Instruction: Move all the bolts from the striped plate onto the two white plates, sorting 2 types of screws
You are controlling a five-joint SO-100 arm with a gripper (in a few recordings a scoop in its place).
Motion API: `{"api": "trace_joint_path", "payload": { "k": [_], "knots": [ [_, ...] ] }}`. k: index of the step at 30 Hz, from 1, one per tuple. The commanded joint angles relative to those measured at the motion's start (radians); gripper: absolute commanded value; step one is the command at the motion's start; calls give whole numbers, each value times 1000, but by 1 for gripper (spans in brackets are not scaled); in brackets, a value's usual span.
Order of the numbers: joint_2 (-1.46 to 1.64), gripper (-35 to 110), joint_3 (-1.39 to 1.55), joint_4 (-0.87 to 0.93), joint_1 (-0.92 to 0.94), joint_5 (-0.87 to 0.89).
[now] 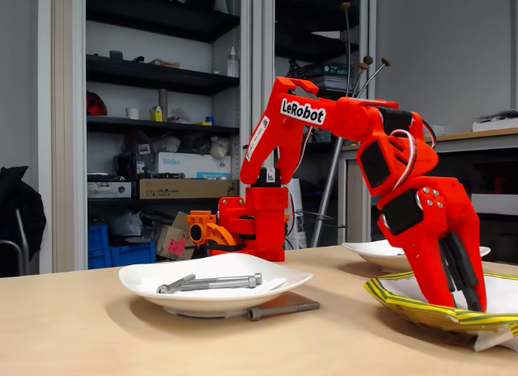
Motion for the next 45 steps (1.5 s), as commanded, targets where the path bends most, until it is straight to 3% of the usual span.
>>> {"api": "trace_joint_path", "payload": {
  "k": [1, 6, 30, 45],
  "knots": [
    [8, 10, -21, 23, -2, 0],
    [8, 0, -12, 52, -2, -2],
    [247, 0, -144, 442, -123, -32],
    [810, 0, 595, 275, -426, 224]
  ]
}}
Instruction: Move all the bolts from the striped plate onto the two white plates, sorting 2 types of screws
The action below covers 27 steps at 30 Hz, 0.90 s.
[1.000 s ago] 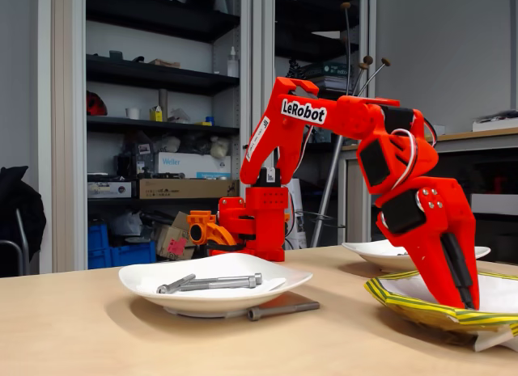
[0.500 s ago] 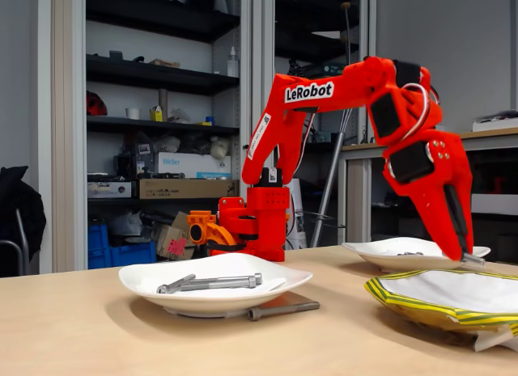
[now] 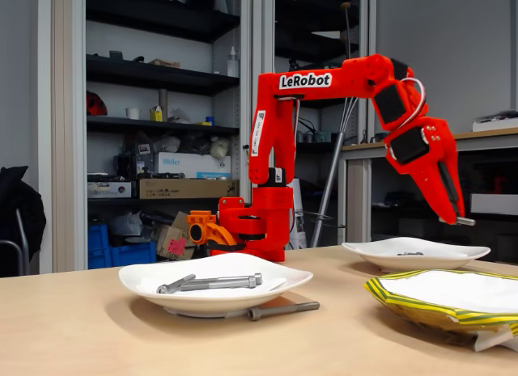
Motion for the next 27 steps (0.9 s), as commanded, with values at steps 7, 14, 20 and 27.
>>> {"api": "trace_joint_path", "payload": {
  "k": [7, 14, 20, 27],
  "knots": [
    [353, 0, 319, -12, -160, 160],
    [426, 3, 425, -6, -242, 308],
    [446, 12, 459, -49, -270, 367],
    [437, 13, 397, -69, -115, 87]
  ]
}}
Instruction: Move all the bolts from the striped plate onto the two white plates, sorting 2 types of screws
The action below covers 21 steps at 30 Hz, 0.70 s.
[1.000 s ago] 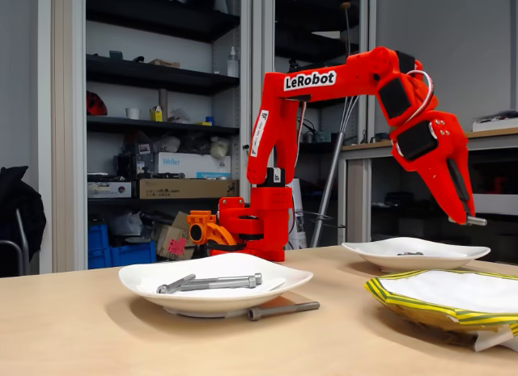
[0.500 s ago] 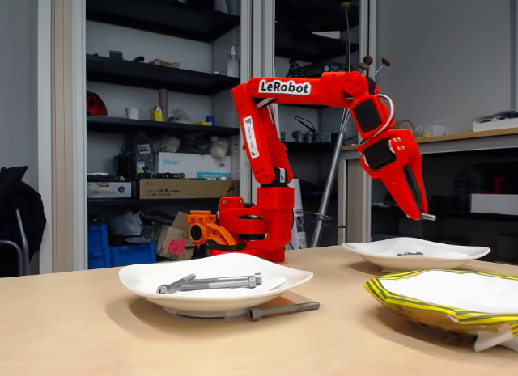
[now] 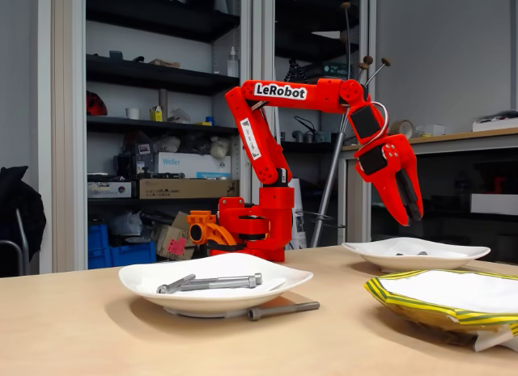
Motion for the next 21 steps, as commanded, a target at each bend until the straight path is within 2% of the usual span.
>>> {"api": "trace_joint_path", "payload": {
  "k": [1, 5, 9, 16, 21],
  "knots": [
    [12, 13, -64, -26, 143, -287],
    [-58, 8, -132, -156, 359, -931],
    [-124, 11, -172, -198, 512, -1353],
    [-314, 12, -252, -215, 640, -1729],
    [-443, 8, -322, -169, 692, -1769]
  ]
}}
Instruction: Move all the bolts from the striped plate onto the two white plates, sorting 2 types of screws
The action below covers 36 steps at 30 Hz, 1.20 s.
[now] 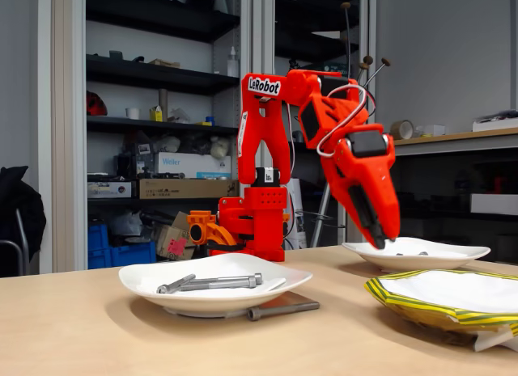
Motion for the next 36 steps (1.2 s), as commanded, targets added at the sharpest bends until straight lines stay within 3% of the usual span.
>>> {"api": "trace_joint_path", "payload": {
  "k": [1, 10, 36],
  "knots": [
    [-43, 10, -75, 72, 40, -23],
    [-137, 16, -141, 284, 112, 61],
    [-394, 8, -356, 370, 155, 75]
  ]
}}
